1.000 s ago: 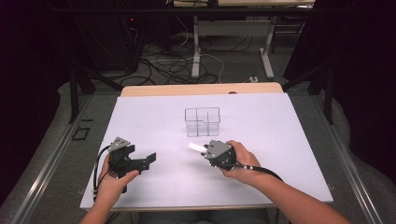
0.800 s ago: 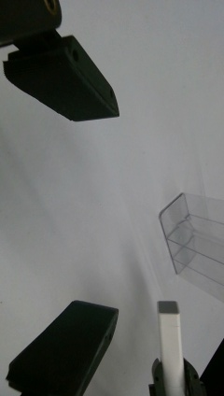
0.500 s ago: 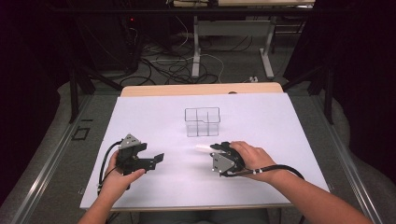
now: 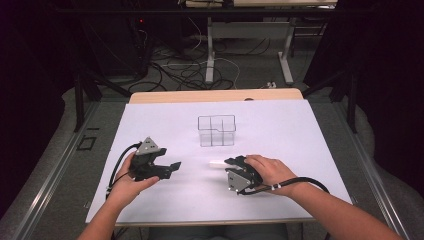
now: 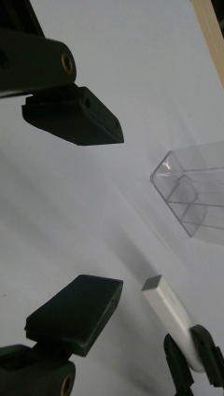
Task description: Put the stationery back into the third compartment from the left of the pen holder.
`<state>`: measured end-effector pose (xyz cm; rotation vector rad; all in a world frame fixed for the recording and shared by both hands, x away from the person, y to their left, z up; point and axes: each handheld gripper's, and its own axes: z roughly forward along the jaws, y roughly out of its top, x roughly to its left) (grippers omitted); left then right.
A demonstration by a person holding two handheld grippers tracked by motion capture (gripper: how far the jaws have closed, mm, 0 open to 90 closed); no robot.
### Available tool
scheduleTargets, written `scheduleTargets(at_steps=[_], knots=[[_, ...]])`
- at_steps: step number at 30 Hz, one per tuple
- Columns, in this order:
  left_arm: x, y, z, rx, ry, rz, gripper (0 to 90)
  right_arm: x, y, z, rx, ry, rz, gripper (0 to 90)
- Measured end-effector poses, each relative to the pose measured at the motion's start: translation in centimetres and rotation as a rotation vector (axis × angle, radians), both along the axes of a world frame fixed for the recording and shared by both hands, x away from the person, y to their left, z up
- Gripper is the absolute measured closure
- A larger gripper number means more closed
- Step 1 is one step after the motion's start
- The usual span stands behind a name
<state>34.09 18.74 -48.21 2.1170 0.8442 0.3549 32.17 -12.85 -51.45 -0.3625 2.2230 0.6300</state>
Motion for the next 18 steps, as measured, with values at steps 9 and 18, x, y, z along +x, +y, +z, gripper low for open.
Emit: scheduleTargets(at_steps=[9, 18], knots=[[0.7, -2.2, 0.1, 0.097, -0.022, -0.118, 29.0, -0.2, 0.4, 0.1, 0.0, -0.007, 0.028, 66.8], [1.4, -4.2, 0.5, 0.176, 0.003, -0.263, 32.5, -0.4, 0.3, 0.2, -0.014, -0.018, 0.05, 66.8]])
